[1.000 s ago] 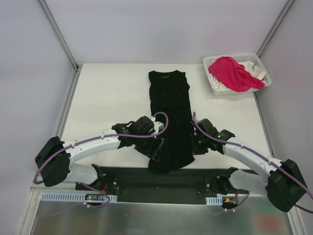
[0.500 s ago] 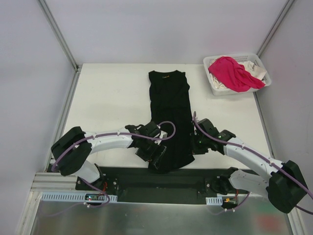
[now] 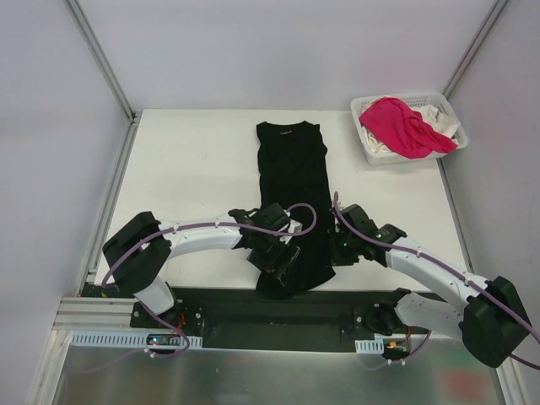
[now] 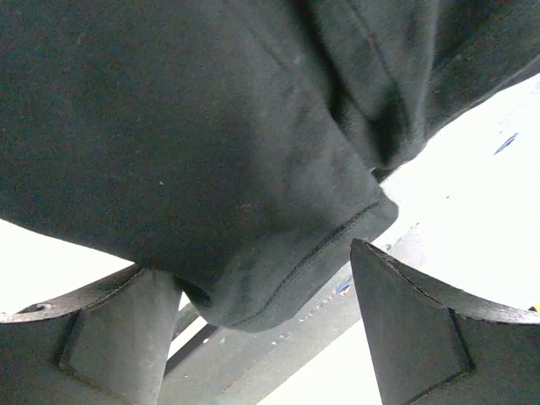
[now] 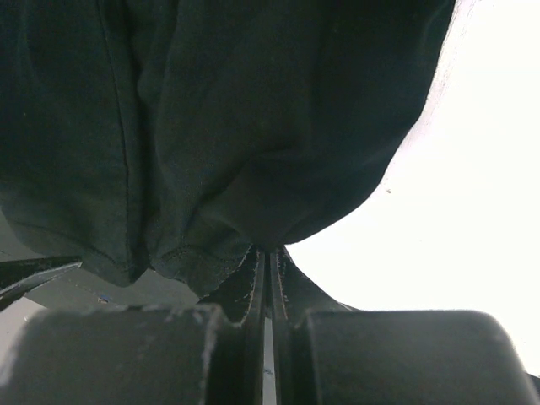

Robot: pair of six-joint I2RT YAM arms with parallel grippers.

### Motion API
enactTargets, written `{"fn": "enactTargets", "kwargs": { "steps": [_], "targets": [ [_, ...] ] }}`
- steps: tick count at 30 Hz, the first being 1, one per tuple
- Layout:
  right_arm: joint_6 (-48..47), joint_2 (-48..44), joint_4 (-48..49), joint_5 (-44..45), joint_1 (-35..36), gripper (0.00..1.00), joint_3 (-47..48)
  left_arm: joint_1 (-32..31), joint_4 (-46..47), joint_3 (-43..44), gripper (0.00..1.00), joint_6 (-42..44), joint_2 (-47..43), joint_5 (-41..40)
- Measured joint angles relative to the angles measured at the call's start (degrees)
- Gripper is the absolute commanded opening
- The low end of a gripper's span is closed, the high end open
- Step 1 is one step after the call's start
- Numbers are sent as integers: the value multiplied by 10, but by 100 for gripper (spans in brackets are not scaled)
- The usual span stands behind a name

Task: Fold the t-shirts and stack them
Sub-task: Grab the bottom of the folded rectangular tshirt with both arms

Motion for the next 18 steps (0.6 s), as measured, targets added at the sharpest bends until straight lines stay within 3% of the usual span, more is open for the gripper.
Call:
{"fn": "enactTargets", "kwargs": {
  "steps": [12, 18],
  "targets": [
    [0, 0, 3, 0, 0, 1, -2, -14, 0, 17, 75, 0, 15, 3],
    [0, 1, 4, 0, 0, 1, -2, -14, 0, 15, 67, 0, 15, 3]
  ]
}}
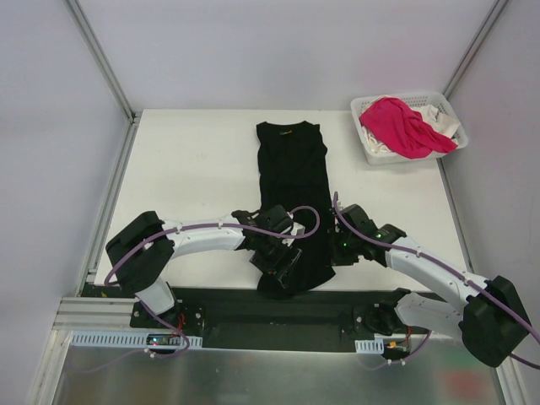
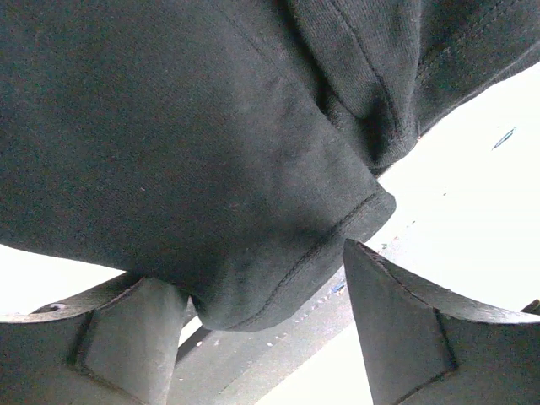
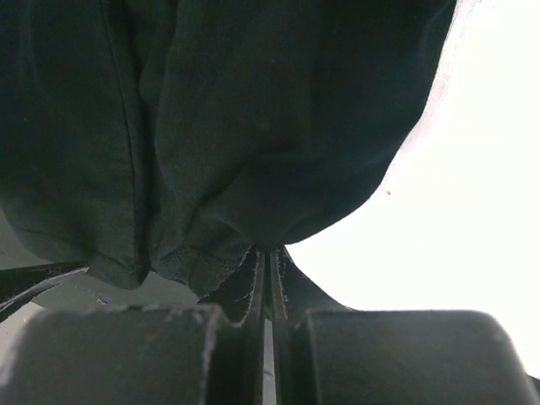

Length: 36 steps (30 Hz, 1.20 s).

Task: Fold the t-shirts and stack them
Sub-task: Grab the bottom of the folded rectangular tshirt with both arms, then fold the folded rectangular tshirt in 1/3 of the way

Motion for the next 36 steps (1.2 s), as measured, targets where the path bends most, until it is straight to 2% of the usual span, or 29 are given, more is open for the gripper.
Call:
{"fn": "enactTargets", "kwargs": {
  "steps": [1, 3, 4, 5, 22, 36],
  "targets": [
    [0, 0, 0, 0, 0, 1, 0, 0, 0, 0, 63, 0, 0, 0],
    [0, 1, 0, 0, 0, 1, 0, 0, 0, 0, 21, 0, 0, 0],
    [0, 2, 0, 0, 0, 1, 0, 0, 0, 0, 5, -1, 0, 0],
    [0, 3, 0, 1, 0, 1, 0, 0, 0, 0, 0, 1, 0, 0],
    [-2, 9, -2, 8, 0, 1, 3, 0, 0, 0, 0, 6, -14, -7],
    [-20, 29, -10, 18, 0, 1, 71, 11, -29, 32, 0, 19, -89, -99]
  ]
}}
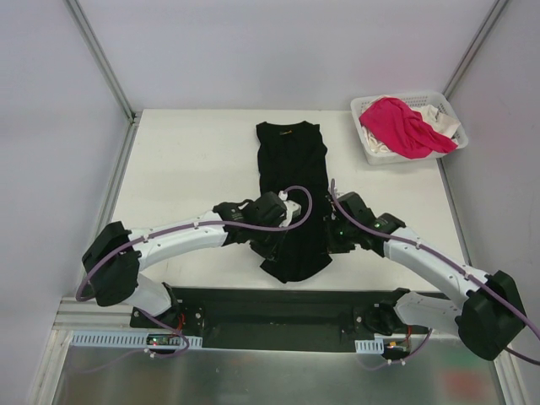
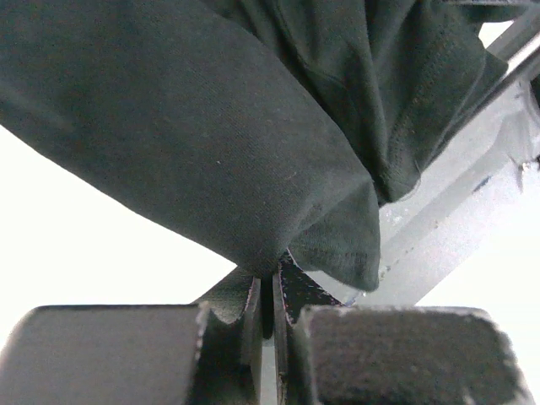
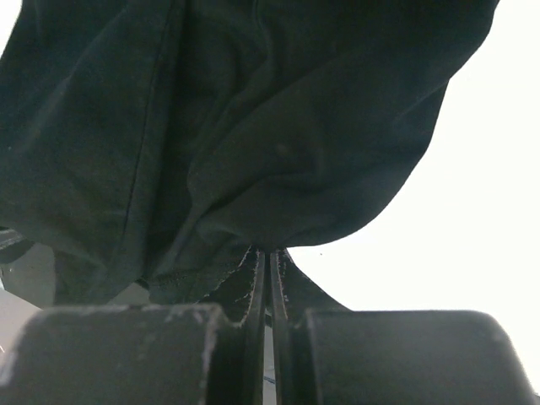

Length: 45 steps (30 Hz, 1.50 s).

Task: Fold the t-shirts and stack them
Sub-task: Fold the folded rectangular tshirt in 1/3 of the way

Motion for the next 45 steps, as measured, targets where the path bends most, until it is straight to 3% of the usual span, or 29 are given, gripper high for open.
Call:
{"fn": "enactTargets", "kwargs": {
  "steps": [20, 33, 45],
  "targets": [
    [-41, 49, -21, 29, -29, 1, 93, 116, -37, 113, 0, 46, -1, -32],
    [-73, 136, -10, 28, -107, 1, 169, 132, -45, 149, 0, 59, 61, -21],
    [-75, 232, 24, 19, -129, 1, 237, 162, -46, 174, 0, 59, 93, -42]
  ]
}}
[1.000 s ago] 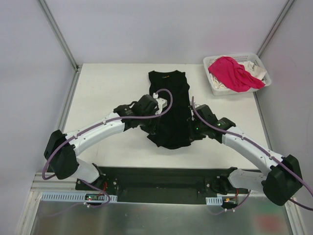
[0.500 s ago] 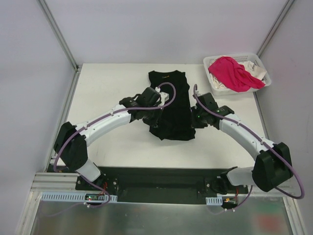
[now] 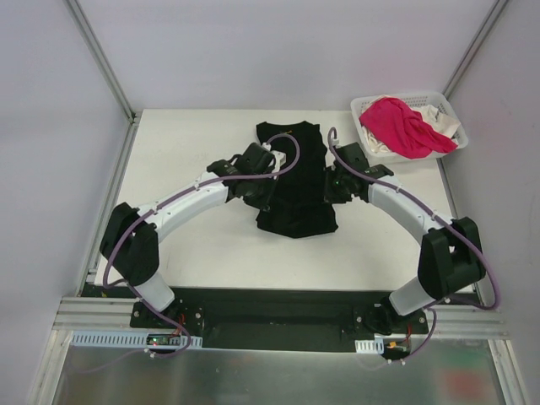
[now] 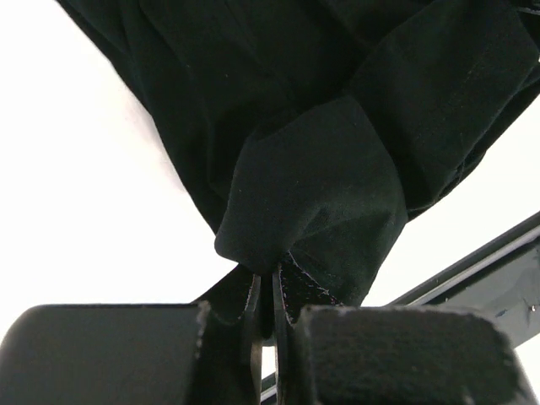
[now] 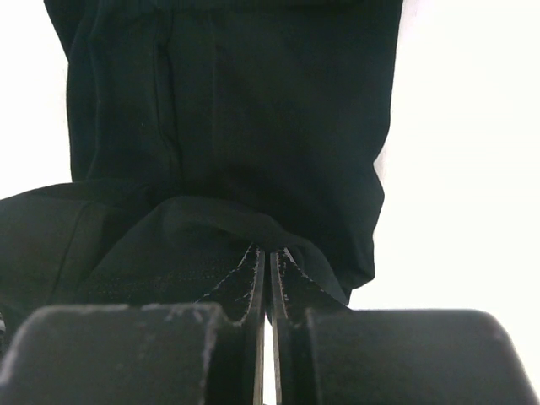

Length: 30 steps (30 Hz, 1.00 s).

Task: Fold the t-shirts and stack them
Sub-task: Fold the folded rectangular tshirt in 1/3 of the way

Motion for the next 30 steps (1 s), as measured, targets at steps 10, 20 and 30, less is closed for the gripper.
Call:
{"fn": "enactTargets", "kwargs": {
  "steps": [10, 20, 30],
  "targets": [
    [0, 43, 12, -8, -15, 1, 46, 24, -3, 55, 0, 2, 36, -12],
    [0, 79, 17, -16, -29, 1, 71, 33, -3, 76, 0, 13, 60, -9],
    [0, 125, 20, -32, -44, 1, 111, 50, -3, 102, 3, 13, 107, 2]
  ]
}}
